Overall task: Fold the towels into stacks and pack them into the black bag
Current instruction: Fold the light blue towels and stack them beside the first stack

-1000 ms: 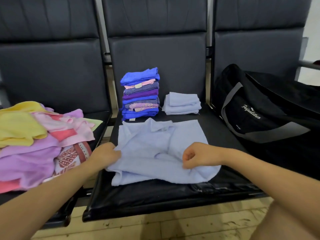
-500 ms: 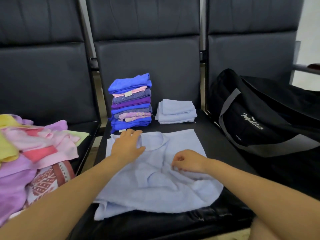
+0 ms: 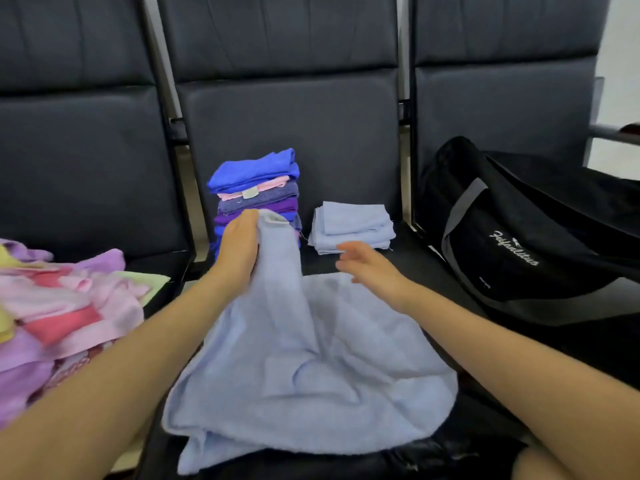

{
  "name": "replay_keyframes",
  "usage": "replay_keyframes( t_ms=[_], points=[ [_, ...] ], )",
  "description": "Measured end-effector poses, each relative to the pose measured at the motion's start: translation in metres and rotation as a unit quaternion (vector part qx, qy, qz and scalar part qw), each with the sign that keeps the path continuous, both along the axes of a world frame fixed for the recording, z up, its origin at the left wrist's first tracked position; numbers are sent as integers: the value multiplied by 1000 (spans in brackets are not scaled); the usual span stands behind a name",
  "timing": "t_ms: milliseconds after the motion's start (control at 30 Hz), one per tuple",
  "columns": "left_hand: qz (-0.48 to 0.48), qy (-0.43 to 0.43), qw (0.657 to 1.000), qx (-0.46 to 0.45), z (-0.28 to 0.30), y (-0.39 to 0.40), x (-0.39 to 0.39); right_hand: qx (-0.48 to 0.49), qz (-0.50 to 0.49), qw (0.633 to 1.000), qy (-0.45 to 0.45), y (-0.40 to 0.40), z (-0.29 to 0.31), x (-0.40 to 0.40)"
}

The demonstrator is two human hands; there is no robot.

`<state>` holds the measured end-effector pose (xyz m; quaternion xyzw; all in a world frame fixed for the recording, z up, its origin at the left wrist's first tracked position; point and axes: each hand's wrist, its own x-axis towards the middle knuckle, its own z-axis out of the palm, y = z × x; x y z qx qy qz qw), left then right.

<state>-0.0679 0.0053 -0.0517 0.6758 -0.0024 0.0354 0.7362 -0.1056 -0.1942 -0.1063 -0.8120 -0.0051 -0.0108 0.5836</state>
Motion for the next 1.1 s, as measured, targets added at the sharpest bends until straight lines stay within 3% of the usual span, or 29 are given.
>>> replay_keyframes(
  t_ms=[67,200,400,500,600,667,733,800,900,1100],
  points=[
    [-41,-27,999,-23,26,-1,-20,78,52,995,-16,18,29,7],
    [-116,-107,987,30,58,8,-41,110,196,974,3,55,48,8],
    [-10,-122,992,41,70,57,-36,162,232,959,-13,62,54,-13],
    [65,-65,995,44,60,78,-36,88,228,969,-41,50,62,-18],
    [135,-55,989,14,55,100,-35,-149,192,970,-10,28,63,-21],
    [186,-53,981,16,50,115,-32,-234,158,958,49,7,50,-19],
    [195,-58,978,50,41,122,-30,-138,127,979,85,-13,34,-18],
    [179,-68,974,122,30,121,-27,78,86,989,94,-28,27,-19],
    [160,-93,957,225,15,112,-21,296,43,951,78,-40,33,-22],
    [105,-69,942,312,-14,92,-5,349,-122,928,52,-40,45,-4]
  ],
)
